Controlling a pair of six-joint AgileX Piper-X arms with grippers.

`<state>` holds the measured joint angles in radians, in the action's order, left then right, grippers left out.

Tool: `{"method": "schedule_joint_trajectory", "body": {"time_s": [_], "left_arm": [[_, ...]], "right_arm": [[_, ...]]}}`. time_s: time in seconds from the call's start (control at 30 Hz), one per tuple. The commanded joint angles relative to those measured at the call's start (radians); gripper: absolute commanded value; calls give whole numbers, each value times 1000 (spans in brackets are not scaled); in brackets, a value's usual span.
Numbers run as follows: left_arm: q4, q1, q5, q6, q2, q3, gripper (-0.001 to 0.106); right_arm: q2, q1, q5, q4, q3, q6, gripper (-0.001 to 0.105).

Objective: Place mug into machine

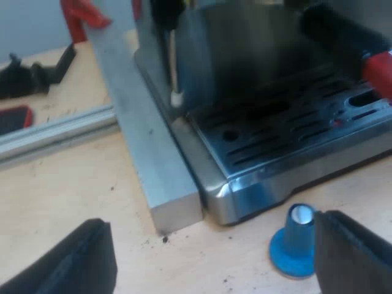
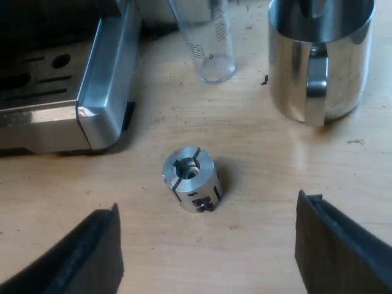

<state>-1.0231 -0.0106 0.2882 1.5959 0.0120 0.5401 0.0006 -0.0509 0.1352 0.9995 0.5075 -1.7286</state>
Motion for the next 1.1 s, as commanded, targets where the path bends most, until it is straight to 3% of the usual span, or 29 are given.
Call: {"method": "schedule_joint_trajectory", "body": {"time_s": [0.03,0.27,0.37,0.4,0.43,0.53,0.87,1.1], "left_arm": [[0,-1,42,-2,7,39,69],[-5,-4,189,-4,-147,102,69],[-5,-10,238,-8,-204,122,69],[-3,-21,310,-8,-263,140,69],[-3,-30,335,-8,-291,146,69],[2,-70,371,-20,-343,152,69],[67,-257,382,-183,-421,150,74],[244,-368,387,-188,-446,83,74]], "right_arm": [[26,-1,-3,49,51,-23,62],[134,-1,-8,121,175,-116,62],[187,-1,-40,144,224,-117,62],[210,-1,-59,146,241,-117,62],[230,-1,-70,145,252,-117,62],[268,-1,-73,143,261,-117,62],[287,-1,-73,121,260,-113,62],[287,-1,-73,120,230,-135,62]]}}
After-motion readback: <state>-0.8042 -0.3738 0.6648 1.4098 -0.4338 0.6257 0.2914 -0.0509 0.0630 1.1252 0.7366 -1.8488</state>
